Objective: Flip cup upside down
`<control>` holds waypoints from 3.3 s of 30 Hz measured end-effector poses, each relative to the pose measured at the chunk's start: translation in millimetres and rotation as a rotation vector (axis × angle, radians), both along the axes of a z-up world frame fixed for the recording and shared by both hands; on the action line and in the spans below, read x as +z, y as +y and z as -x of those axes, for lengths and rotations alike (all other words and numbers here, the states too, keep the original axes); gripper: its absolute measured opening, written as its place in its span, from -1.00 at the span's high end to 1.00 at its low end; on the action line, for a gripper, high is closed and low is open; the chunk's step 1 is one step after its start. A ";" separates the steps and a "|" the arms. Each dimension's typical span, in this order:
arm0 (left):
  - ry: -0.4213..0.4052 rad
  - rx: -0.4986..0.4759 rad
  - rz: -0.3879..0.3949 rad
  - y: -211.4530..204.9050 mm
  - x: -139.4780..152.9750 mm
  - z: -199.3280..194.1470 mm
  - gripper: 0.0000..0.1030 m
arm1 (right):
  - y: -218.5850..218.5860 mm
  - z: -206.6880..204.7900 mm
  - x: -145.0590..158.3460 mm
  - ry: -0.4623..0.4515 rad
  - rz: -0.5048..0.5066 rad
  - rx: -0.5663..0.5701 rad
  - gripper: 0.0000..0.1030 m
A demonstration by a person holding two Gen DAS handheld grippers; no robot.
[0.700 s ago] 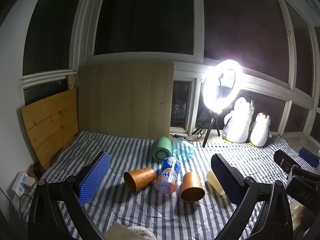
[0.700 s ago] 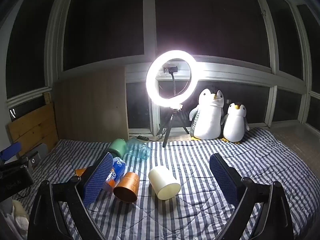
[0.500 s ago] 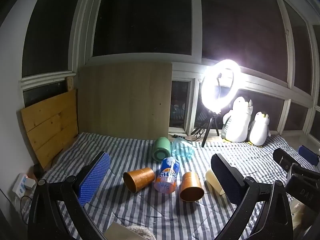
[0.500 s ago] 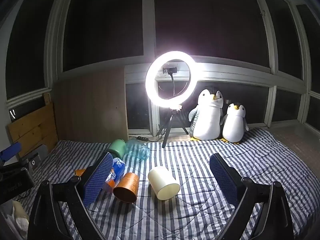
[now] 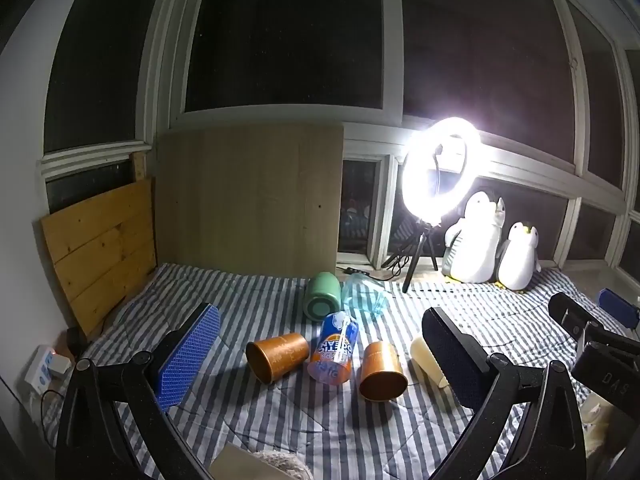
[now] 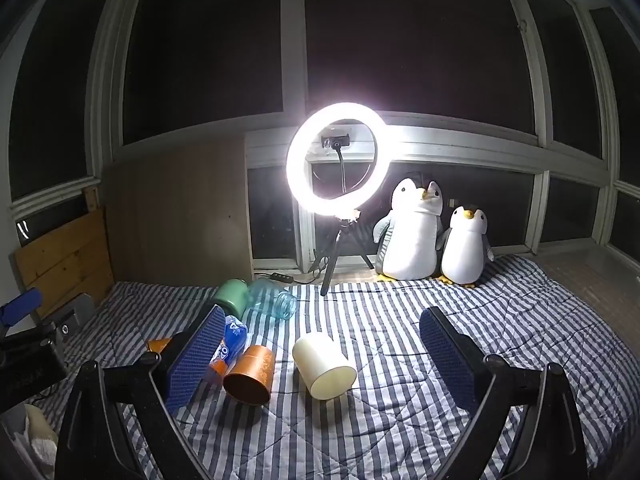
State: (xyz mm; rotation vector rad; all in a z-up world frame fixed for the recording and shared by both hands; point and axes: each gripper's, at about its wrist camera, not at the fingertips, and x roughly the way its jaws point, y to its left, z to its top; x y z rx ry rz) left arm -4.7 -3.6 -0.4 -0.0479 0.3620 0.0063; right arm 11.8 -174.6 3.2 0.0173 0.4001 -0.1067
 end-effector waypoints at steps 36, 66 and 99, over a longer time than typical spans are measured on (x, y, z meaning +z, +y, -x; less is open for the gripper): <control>0.006 -0.016 -0.003 -3.2 0.1 -4.6 -0.99 | -7.5 0.5 0.1 -0.002 -0.004 -0.009 -0.87; 0.015 -0.022 -0.001 -4.2 -1.8 -8.5 -0.99 | -4.3 -5.3 -3.8 0.007 0.000 -0.007 -0.87; 0.212 0.033 -0.012 16.2 -51.0 -74.5 -0.99 | -27.5 -66.7 -37.5 0.176 -0.044 -0.001 -0.87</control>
